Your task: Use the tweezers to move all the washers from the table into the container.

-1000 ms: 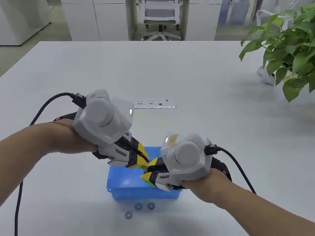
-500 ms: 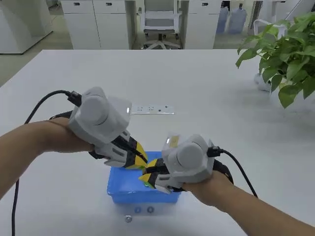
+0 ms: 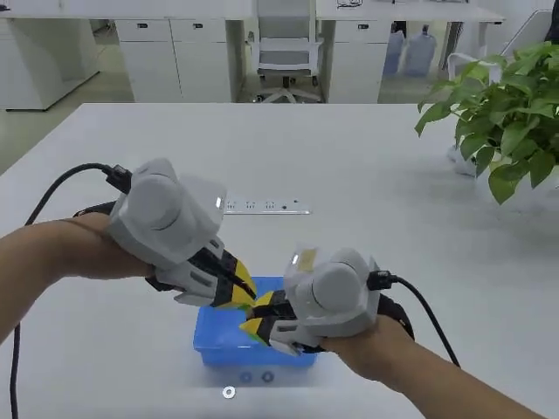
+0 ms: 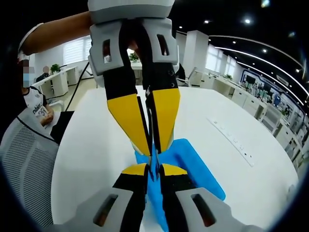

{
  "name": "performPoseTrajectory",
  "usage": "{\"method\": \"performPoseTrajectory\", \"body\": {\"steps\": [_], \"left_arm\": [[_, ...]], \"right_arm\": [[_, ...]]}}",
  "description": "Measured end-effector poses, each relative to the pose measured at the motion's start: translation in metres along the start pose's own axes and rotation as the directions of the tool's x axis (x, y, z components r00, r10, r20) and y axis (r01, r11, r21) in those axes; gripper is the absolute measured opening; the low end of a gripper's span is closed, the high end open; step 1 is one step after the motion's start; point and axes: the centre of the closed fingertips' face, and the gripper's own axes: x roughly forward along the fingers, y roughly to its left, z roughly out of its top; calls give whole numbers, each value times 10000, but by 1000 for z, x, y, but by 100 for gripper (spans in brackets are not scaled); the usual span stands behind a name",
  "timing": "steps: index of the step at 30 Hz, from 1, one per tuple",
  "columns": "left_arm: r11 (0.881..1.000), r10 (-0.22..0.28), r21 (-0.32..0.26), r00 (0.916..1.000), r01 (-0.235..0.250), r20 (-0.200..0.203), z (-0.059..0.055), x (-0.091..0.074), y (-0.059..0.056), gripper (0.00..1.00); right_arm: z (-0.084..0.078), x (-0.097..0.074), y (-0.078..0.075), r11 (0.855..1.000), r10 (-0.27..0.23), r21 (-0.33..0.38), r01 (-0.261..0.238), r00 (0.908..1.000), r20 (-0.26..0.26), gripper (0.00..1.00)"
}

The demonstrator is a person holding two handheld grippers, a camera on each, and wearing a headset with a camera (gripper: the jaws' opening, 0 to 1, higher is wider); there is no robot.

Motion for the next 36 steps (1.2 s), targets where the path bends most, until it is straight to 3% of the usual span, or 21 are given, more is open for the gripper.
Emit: {"method": "performPoseTrajectory", "body": {"steps": [21,36], "left_arm": [[9999,-109,-121,9999,108,-106,-12,-13,-29,7],[9986,-446,-295,9986,438,-286,-32,-2,-47,7]], "right_arm": [[7,5,35,9981,424,-436,-424,9991,-12,11],[-11,18,55,9965,687,-459,-700,9972,-291,11]]}}
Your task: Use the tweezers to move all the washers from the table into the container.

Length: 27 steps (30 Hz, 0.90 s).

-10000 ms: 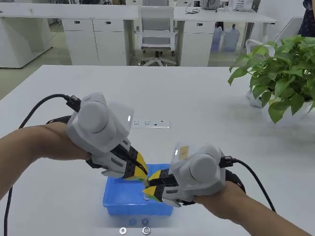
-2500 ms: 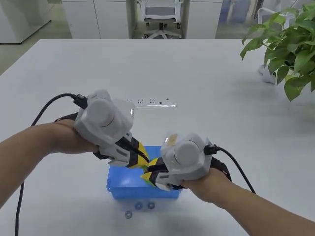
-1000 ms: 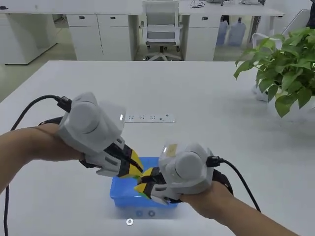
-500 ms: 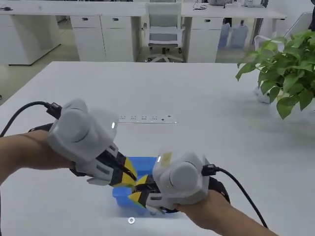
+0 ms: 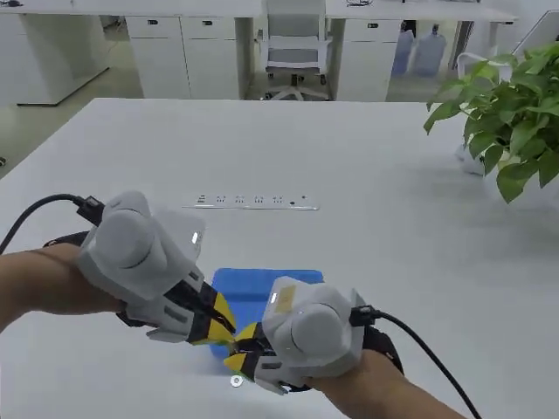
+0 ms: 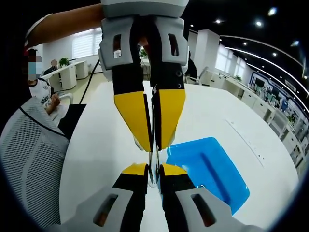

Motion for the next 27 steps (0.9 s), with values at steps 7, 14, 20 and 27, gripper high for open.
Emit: {"method": "performPoseTrajectory", "body": {"steps": [7,14,20,27], "left_arm": [[10000,-91,-9,9999,91,-103,-9,8,-3,7],[9998,-176,-55,9997,175,-196,-17,14,-7,7],[9999,-128,-45,9995,126,-299,-21,17,-7,7],[9999,-119,-72,9994,117,-324,-23,20,-5,7]], "right_arm": [[-8,7,5,9998,7,197,-7,10000,-12,11],[-15,15,9,9998,100,200,-97,9998,-146,11],[-18,18,8,9998,108,147,-105,9997,-213,11],[-21,21,6,9996,160,226,-155,9997,-203,11]]}}
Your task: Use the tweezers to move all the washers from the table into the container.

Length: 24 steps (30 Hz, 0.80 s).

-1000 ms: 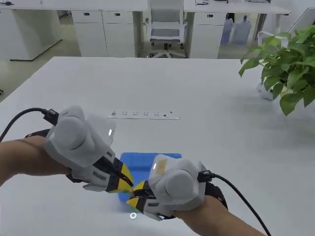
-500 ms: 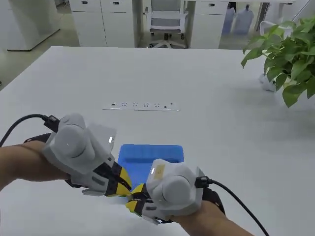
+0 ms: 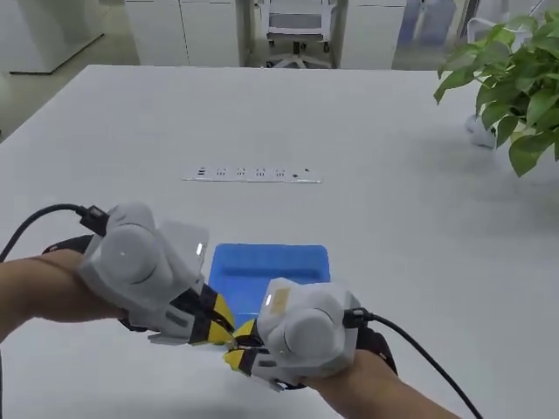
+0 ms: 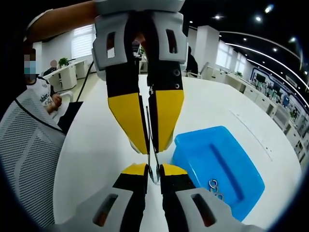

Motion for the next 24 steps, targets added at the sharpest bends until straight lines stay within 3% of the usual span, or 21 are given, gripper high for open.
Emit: {"method": "performPoseTrajectory", "body": {"steps": [14,24], "left_arm": [[9997,-39,-256,9999,42,116,0,3,4,7],[9998,-146,-133,9999,146,5,0,3,6,7]], "right_arm": [[-1,4,-2,9997,18,237,-20,10000,61,12],[-1,1,-2,9998,-41,217,38,9999,124,12]]}}
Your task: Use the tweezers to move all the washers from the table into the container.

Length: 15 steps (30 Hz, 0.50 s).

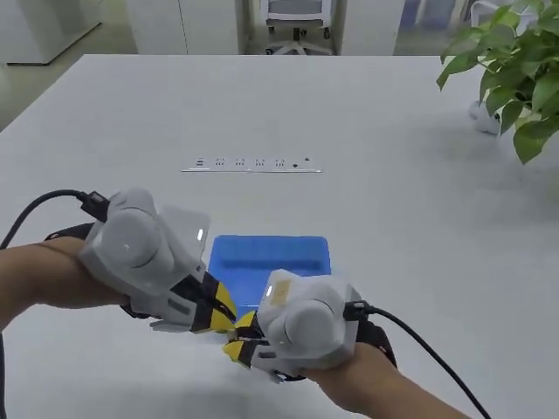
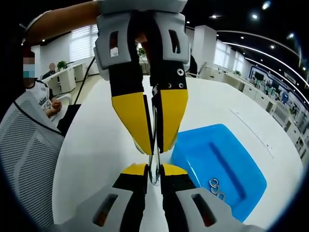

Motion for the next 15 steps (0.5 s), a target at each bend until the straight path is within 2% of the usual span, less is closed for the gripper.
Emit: {"method": "performPoseTrajectory", "body": {"steps": [10,15], "left_arm": [[10000,-29,-18,10000,29,49,3,0,-1,7],[9999,-100,-19,9999,100,-93,-1,3,-2,7]], "right_arm": [[2,0,0,10000,16,-17,-16,10000,78,12],[-3,1,3,10000,71,-37,-72,10000,-37,12]]}}
